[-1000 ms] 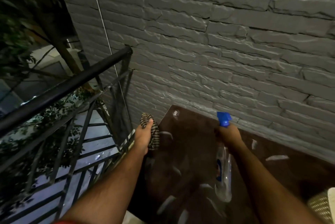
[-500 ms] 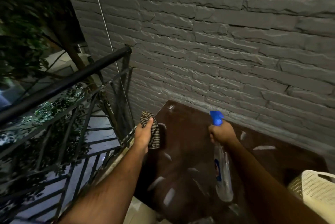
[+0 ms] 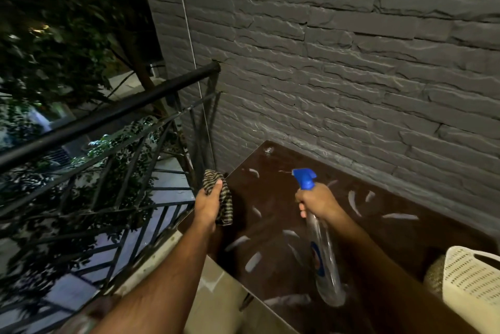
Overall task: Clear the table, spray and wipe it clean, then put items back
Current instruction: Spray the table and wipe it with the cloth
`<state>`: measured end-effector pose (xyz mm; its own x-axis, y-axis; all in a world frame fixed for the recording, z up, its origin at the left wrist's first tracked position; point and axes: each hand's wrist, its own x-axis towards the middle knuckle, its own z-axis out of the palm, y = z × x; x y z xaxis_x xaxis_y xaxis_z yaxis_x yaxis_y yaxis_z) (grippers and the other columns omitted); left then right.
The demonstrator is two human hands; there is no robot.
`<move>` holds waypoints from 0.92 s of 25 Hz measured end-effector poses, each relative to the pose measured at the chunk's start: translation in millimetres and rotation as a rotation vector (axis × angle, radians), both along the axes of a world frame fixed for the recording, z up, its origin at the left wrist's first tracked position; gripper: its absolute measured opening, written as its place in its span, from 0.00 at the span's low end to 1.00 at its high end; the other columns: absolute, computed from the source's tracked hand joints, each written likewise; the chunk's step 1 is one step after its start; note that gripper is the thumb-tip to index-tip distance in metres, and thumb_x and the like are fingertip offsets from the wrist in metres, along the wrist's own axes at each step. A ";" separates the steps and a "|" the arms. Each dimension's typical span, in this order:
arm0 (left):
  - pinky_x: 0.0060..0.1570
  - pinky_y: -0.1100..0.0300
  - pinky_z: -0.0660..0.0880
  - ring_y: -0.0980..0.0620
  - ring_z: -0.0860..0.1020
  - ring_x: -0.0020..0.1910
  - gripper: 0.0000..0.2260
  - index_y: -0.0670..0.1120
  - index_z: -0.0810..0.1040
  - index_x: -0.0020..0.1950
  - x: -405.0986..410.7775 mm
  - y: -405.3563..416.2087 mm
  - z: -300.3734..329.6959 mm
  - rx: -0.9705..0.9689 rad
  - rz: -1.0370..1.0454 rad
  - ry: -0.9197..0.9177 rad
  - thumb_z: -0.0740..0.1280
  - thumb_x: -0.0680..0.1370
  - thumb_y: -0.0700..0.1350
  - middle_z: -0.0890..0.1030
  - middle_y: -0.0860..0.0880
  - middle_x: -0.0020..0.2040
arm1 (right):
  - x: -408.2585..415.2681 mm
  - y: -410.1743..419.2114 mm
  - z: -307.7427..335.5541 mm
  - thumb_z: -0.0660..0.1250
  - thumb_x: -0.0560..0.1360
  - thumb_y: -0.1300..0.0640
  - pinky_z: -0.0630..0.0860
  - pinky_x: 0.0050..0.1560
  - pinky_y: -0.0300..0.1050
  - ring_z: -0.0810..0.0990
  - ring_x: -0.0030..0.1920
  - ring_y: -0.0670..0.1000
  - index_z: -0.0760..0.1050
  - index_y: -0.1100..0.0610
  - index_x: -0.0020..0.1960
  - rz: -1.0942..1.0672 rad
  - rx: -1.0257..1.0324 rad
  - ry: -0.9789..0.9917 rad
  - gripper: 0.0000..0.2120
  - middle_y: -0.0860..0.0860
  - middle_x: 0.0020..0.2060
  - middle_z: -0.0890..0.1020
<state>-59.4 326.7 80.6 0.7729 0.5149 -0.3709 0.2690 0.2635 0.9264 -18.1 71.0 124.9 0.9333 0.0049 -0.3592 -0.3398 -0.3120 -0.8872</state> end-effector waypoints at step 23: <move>0.63 0.45 0.74 0.44 0.79 0.58 0.23 0.44 0.76 0.65 -145.0 78.1 -4.7 0.037 -0.009 0.025 0.69 0.76 0.56 0.81 0.44 0.59 | -150.9 84.1 -7.9 0.67 0.66 0.62 0.74 0.28 0.43 0.75 0.23 0.53 0.75 0.58 0.38 -0.096 -0.079 -0.118 0.02 0.52 0.23 0.77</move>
